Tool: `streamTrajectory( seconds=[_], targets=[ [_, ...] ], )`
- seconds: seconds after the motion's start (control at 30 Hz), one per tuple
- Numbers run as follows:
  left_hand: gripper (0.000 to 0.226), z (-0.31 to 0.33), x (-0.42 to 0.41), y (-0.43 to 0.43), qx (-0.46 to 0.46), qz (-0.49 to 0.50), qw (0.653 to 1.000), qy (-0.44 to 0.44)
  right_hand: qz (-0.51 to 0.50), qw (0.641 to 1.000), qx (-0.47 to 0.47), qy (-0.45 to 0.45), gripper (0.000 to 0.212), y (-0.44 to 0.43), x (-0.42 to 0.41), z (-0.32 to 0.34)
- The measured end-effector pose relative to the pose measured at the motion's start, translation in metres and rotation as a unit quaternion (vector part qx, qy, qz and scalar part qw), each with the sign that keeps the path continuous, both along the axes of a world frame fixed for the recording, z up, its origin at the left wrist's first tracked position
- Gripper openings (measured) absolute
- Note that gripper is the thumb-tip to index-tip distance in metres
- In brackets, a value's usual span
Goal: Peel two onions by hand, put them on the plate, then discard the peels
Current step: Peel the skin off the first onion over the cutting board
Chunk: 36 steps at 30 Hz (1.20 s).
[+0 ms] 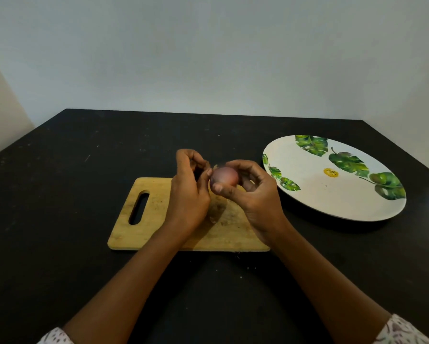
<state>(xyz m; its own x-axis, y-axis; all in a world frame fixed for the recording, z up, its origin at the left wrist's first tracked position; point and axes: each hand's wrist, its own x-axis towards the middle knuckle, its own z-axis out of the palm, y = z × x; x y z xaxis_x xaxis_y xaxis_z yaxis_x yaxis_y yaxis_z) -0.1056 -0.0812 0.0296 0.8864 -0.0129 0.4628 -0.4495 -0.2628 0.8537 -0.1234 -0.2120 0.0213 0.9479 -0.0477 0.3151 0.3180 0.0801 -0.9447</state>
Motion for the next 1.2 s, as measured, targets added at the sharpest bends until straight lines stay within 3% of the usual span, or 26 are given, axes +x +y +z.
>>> streamTrajectory(
  seconds=[0.13,0.3,0.4,0.47,0.57,0.9,1.2],
  targets=[
    [0.035,0.0,0.0,0.0,0.018,-0.021,1.0,-0.005,-0.012,1.0,-0.015,-0.011,0.041,-0.001,0.001,0.0],
    [0.036,0.007,-0.005,0.0,0.012,-0.041,0.999,-0.031,-0.037,0.998,0.04,0.039,0.044,-0.005,0.007,-0.005],
    [0.04,0.008,-0.004,0.002,0.013,-0.017,0.999,-0.04,-0.011,0.984,0.143,0.104,0.031,-0.009,0.011,-0.002],
    [0.048,0.009,-0.002,0.005,0.001,-0.003,1.0,-0.03,0.038,0.957,0.251,0.143,0.02,-0.008,0.011,0.002],
    [0.046,0.012,-0.001,0.006,-0.033,-0.006,0.999,-0.002,0.063,0.927,0.327,0.173,0.024,-0.006,0.011,0.007],
    [0.047,0.019,-0.005,0.005,-0.092,-0.058,0.993,0.056,0.093,0.94,0.258,0.205,0.038,-0.005,0.012,0.004],
    [0.044,0.011,-0.003,0.003,-0.058,0.046,0.997,0.025,0.062,0.962,0.23,0.131,0.035,-0.004,0.013,-0.002]
  ],
)
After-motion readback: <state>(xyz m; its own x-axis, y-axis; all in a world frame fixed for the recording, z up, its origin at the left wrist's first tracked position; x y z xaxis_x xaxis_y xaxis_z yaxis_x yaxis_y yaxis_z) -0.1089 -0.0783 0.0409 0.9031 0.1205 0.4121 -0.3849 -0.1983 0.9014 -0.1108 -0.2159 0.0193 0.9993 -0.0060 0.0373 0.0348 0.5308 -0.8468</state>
